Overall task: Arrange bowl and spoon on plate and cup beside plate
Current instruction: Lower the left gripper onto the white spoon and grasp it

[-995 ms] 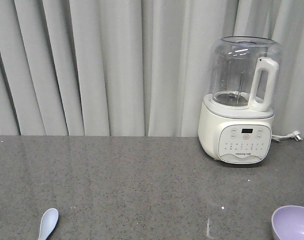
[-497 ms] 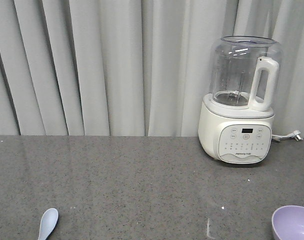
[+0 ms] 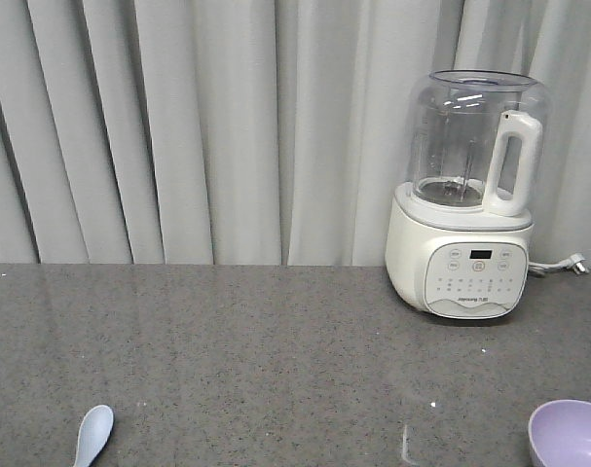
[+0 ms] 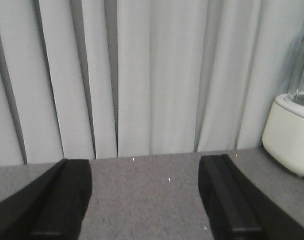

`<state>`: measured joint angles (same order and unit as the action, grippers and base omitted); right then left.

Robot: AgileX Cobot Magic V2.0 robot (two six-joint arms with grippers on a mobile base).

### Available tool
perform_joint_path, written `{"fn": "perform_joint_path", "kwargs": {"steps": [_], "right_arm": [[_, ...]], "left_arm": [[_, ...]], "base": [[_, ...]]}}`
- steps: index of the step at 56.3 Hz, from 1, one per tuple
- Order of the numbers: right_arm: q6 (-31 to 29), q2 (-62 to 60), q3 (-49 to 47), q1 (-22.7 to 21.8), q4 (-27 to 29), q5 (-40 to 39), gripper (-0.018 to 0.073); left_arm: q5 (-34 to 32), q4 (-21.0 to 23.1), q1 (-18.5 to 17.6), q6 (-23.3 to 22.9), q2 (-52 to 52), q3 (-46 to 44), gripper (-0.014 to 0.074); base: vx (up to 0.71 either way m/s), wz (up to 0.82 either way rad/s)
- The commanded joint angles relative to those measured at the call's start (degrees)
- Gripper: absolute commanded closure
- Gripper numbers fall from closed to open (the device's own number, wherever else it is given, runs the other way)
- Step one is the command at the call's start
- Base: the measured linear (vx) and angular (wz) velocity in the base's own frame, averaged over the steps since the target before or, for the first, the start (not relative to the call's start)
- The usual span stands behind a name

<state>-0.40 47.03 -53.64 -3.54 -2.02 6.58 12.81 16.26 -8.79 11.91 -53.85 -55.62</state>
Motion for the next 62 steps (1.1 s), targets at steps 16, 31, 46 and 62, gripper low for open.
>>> {"fn": "perform_joint_path", "kwargs": {"steps": [16, 31, 46, 62], "right_arm": [[-0.57, -0.59, -1.95, -0.21, -0.51, -4.28, -0.0093], [-0.40, -0.59, -1.95, -0.21, -0.51, -3.58, -0.0025], [-0.40, -0.59, -1.95, -0.21, -0.51, -2.56, -0.0025], [-0.40, -0.21, -1.95, -0.21, -0.51, -2.56, -0.0025]], "left_arm": [[20.12, 0.12, -0.06, -0.61, -10.23, -6.79, 0.0006], [28.45, -0.74, -0.12, -7.34, -23.32, -6.91, 0.0011], [29.45, -0.75, -0.27, -7.74, -30.66, -6.91, 0.0011], [29.49, -3.36, -0.35, -10.07, -35.38, -6.91, 0.0011]], "base": [[0.00, 0.00], [0.00, 0.00], [0.00, 0.00], [0.00, 0.00]]}}
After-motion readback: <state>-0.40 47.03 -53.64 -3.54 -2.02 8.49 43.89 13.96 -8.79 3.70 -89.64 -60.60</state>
